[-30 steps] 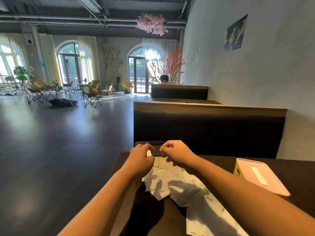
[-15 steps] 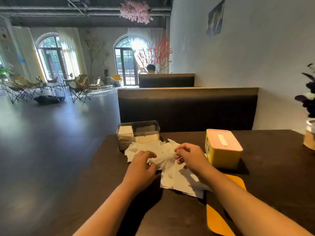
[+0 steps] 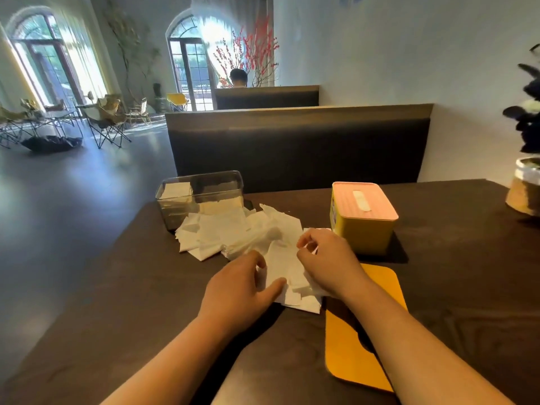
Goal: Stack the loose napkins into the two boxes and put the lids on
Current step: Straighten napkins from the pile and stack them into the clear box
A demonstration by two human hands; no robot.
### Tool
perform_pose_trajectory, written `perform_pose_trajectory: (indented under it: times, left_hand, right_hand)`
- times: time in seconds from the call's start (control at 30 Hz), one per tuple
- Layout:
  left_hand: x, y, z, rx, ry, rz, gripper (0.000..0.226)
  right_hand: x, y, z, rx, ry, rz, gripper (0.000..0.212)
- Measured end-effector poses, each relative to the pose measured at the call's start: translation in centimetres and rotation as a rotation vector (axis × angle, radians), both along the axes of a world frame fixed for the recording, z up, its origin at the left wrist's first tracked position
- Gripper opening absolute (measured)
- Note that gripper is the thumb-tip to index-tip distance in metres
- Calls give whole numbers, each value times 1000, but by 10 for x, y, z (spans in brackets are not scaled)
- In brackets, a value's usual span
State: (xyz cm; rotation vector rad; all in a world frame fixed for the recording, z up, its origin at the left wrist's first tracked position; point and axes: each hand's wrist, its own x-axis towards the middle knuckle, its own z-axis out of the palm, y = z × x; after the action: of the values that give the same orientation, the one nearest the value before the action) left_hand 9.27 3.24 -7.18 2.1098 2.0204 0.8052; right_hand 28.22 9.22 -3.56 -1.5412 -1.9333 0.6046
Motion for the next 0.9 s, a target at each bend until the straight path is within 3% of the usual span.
perform_pose_trajectory:
  times: [0.23, 0.5, 0.73, 0.9]
  left_hand:
    - [-2, 5, -7, 16, 13, 3, 44]
    - [-3, 5, -5, 28, -155, -110, 31]
    - [0, 2, -6, 99, -196, -189, 16]
    - [-1, -1, -1, 87, -261, -197, 10]
  right_hand:
    - [-15, 4, -11, -46, -340, 125, 49]
    - [-10, 3, -12, -81, -157, 185, 74]
    - [-5, 5, -12, 17, -90, 229, 70]
    - [1, 9, -10, 77, -58, 240, 29]
